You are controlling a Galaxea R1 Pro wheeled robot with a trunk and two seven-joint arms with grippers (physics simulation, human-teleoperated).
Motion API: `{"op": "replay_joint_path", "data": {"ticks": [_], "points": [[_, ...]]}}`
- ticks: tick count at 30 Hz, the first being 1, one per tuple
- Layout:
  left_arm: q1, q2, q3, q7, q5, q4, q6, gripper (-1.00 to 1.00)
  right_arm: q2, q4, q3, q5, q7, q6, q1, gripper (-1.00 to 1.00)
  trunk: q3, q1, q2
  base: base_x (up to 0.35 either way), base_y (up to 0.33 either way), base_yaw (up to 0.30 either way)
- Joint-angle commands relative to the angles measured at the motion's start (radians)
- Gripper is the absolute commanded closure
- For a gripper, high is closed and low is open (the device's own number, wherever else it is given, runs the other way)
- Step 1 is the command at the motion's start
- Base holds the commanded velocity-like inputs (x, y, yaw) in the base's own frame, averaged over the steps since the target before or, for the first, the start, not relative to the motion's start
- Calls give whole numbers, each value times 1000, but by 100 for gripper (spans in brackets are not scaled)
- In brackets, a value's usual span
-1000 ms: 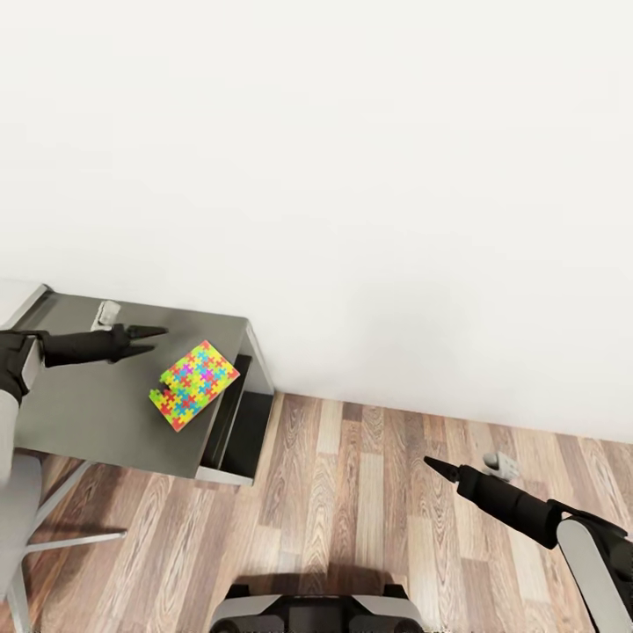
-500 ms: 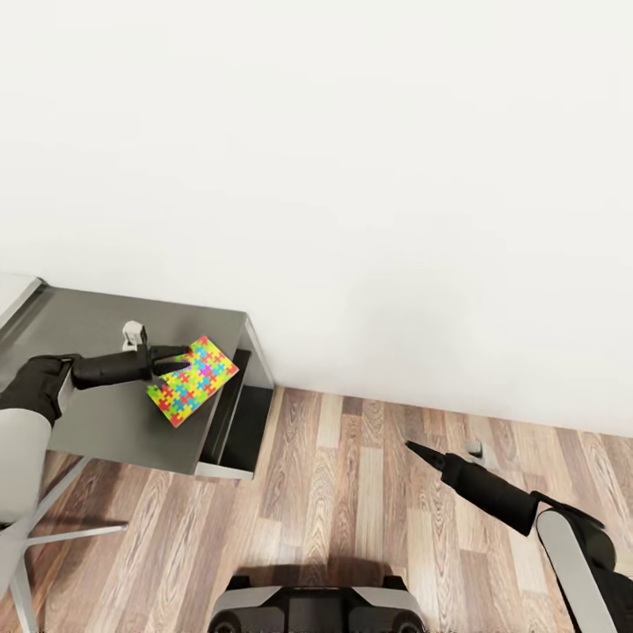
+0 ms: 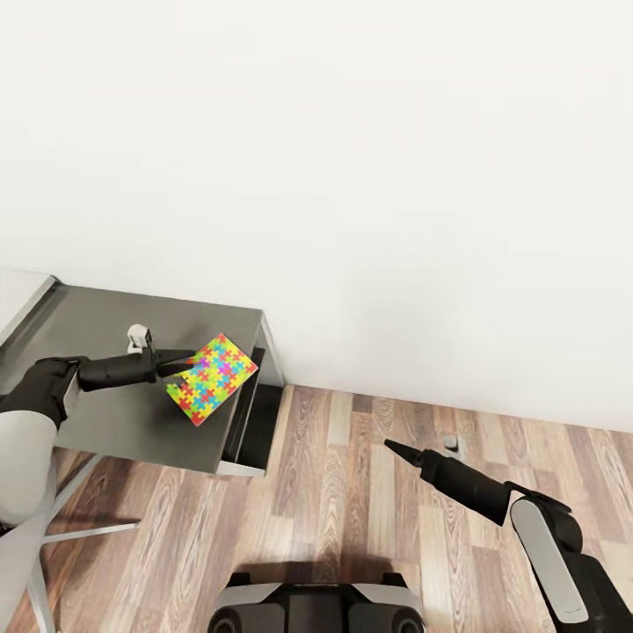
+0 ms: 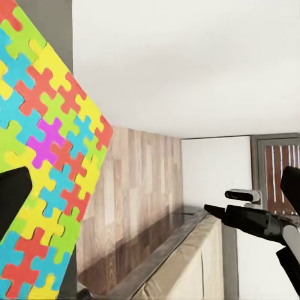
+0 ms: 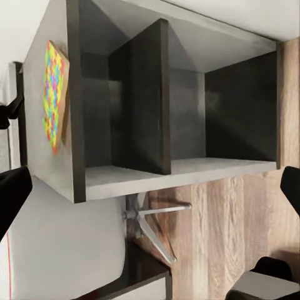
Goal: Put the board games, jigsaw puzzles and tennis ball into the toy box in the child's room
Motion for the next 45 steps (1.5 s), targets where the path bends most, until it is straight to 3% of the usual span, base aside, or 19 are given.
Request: {"op": "replay_joint_path", "data": {"ticks": [1,14,19,22,24,26,30,35,45], "points": [[-1,0,6,-7,-10,0,10,-100,0,0,-1,-1,2,7,-1,-100,-1,1,-2,0,228,0],[-1,-3,8,-7,-10,-9,10,-100,2,1,1,0,1,4,-1,-100,-1,1,-2,30,124,0],[-1,-22,8,-7,-10,-48,11,-100,32,2,6,8,-8,2,-23,-100,-1,1,-2,95,48,0],[-1,-35,7,-7,-9,-84,14,-100,54,41,17,14,-12,14,-127,-100,-1,1,-2,36,13,0],[-1,-38,7,-7,-9,-96,15,-100,60,117,41,17,-13,26,-209,-100,-1,1,-2,15,56,0],[-1,-41,7,-7,-9,-104,16,-100,64,274,82,21,-13,27,-324,-100,-1,1,-2,7,167,0],[-1,-49,7,-7,-10,-107,16,-100,65,488,111,25,-12,-7,-443,-100,-1,1,-2,3,179,0],[-1,-52,6,-7,-10,-109,16,-100,65,602,123,24,-4,-58,-502,-100,-1,1,-2,1,62,0],[-1,-55,5,-7,-10,-110,16,-100,64,651,129,26,1,-74,-518,-100,-1,1,-2,0,108,0]]}}
